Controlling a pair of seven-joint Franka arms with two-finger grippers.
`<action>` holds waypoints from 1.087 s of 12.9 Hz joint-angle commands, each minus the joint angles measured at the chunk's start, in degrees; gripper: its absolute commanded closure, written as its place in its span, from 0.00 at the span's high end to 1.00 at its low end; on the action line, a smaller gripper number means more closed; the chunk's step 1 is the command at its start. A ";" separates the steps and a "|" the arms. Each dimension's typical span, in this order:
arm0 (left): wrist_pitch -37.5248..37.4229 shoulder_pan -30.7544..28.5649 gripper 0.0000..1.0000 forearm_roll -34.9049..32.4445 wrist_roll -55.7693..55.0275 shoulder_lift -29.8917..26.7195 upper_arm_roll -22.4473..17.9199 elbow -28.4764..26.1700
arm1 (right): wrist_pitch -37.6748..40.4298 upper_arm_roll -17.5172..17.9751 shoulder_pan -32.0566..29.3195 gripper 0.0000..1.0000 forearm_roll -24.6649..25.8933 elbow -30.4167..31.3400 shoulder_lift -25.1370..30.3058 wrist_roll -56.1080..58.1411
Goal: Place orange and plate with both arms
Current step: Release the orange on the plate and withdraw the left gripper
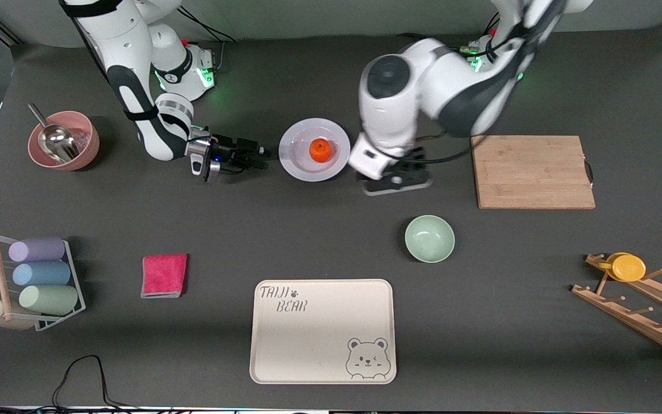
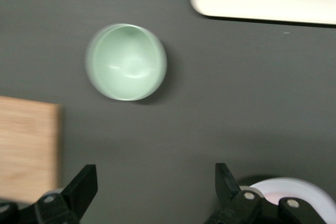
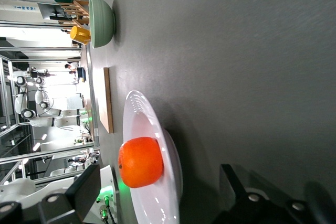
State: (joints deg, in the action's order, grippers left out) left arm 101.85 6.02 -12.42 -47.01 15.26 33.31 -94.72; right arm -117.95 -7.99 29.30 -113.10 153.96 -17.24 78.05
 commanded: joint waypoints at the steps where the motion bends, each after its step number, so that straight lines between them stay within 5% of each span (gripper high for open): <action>1: -13.57 -12.05 1.00 4.42 19.53 -3.30 0.35 6.98 | 1.32 -0.01 2.95 1.00 -3.26 -1.29 -1.83 2.02; 5: -16.68 -27.34 1.00 6.08 43.18 -9.61 0.09 7.80 | 4.56 -0.10 6.03 0.99 -4.67 -1.29 -2.44 4.21; 8: -12.84 -39.03 1.00 11.86 54.35 -18.29 -0.44 -1.21 | 5.54 -0.10 6.82 0.99 -4.76 -1.38 -3.14 9.03; 10: -9.66 -40.30 1.00 16.88 56.77 -26.38 -4.20 -8.87 | 5.36 -0.10 6.91 0.99 -4.76 -1.64 -4.02 10.81; 14: -10.88 -39.86 1.00 17.34 56.15 -27.12 -4.13 -8.55 | 5.71 -0.01 7.17 0.78 -6.51 -2.78 -6.66 13.45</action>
State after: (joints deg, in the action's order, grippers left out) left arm 89.75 -33.87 3.92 8.45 -10.00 29.24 -101.49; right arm -113.32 -7.83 35.41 -117.02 152.69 -21.03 88.90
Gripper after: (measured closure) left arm 0.000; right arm 0.097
